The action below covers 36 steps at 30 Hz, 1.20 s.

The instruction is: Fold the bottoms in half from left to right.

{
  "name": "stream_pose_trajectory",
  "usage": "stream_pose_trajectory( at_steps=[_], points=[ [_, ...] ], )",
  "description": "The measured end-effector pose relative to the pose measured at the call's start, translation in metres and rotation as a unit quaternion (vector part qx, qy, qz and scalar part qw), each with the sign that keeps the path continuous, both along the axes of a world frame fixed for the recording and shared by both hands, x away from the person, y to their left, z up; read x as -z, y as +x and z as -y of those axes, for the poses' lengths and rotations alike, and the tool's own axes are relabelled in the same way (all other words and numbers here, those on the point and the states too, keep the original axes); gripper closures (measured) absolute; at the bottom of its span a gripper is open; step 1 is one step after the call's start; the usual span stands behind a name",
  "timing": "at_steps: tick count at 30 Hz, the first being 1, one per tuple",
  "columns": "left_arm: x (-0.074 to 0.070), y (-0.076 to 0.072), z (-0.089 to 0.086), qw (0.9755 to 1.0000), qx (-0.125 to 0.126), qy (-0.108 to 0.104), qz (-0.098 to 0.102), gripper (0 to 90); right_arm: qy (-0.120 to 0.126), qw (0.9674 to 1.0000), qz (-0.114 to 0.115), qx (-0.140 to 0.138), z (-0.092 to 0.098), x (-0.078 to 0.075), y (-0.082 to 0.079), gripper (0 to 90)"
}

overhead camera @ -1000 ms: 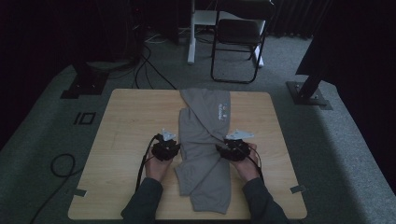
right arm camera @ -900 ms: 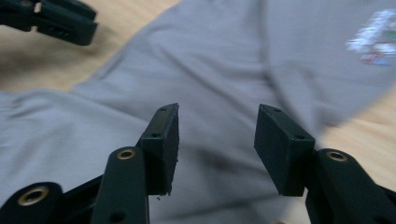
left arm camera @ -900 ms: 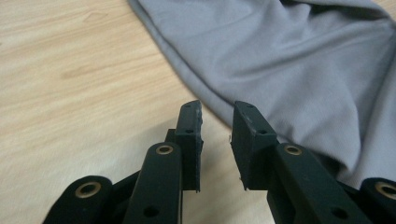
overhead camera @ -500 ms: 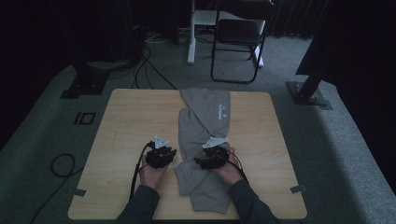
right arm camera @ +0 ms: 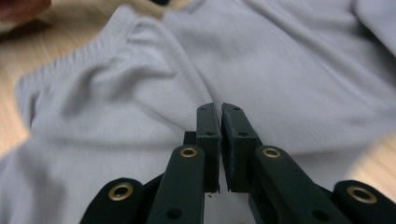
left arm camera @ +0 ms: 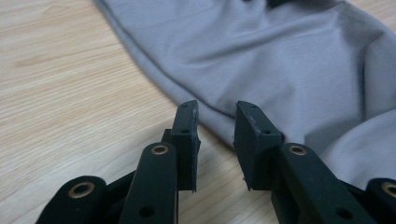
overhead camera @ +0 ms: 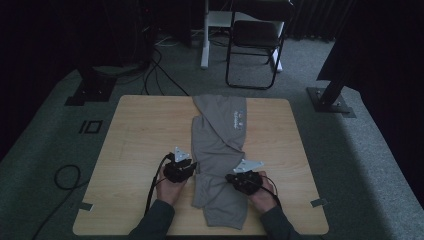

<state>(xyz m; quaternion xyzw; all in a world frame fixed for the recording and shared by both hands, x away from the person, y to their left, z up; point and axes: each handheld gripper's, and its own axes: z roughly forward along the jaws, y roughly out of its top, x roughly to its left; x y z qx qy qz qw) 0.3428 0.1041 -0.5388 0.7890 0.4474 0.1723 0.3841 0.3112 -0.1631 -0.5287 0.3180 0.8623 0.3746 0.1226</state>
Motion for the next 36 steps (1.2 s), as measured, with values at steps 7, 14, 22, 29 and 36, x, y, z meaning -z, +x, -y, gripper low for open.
stream_pose_trajectory(
  at_steps=[7, 14, 22, 29, 36],
  points=[
    [-0.006, -0.005, 0.021, 0.9996, 0.026, 0.006, 0.012, 69.6, -0.01, 0.9994, -0.026, 0.021, 0.039, 0.011, -0.028, 85.7],
    [-0.006, -0.009, 0.031, 0.9989, 0.043, 0.011, 0.013, 69.3, 0.003, 0.9993, -0.022, 0.03, 0.048, 0.01, -0.032, 70.1],
    [-0.011, -0.024, 0.036, 0.9978, 0.061, 0.0, 0.026, 69.3, 0.022, 0.9968, -0.014, 0.076, 0.039, 0.009, -0.011, 67.5],
    [0.01, -0.022, 0.035, 0.9971, 0.066, 0.035, -0.016, 73.7, -0.016, 0.9956, -0.009, 0.092, 0.028, 0.019, -0.002, 68.3],
    [0.013, -0.003, 0.035, 0.9978, 0.06, 0.021, -0.02, 73.6, -0.021, 0.9945, 0.006, 0.102, 0.026, 0.021, 0.017, 67.7]
  ],
)
